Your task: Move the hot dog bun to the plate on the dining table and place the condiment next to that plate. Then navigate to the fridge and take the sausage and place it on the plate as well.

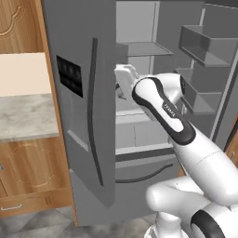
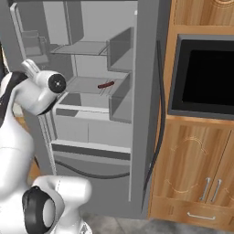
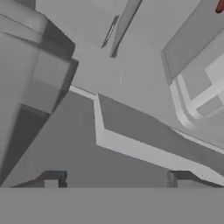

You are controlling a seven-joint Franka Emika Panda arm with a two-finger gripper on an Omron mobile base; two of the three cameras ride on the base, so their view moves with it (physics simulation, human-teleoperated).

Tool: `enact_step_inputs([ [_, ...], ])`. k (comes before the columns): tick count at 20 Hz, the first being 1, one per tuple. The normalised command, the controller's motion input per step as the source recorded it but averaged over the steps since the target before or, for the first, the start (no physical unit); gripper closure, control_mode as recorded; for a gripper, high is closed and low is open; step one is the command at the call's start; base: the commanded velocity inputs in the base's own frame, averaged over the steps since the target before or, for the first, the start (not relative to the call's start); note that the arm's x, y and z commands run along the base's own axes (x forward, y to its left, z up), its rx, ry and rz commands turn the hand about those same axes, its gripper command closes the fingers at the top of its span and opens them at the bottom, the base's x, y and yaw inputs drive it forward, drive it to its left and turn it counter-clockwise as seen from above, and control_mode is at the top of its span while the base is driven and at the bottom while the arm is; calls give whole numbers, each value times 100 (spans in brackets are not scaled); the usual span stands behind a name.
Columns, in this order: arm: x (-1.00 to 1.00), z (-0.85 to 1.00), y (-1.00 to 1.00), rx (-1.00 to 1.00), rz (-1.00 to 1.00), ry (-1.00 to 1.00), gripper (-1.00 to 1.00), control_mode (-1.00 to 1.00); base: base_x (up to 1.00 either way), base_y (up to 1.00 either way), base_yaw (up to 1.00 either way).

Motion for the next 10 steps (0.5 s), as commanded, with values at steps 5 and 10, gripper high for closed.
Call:
enact_step_inputs([
  [5, -6, 0, 100, -3, 25, 5, -100, -100, 0, 0, 0],
  [10, -8, 0, 100, -3, 24, 4, -100, -100, 0, 0, 0],
])
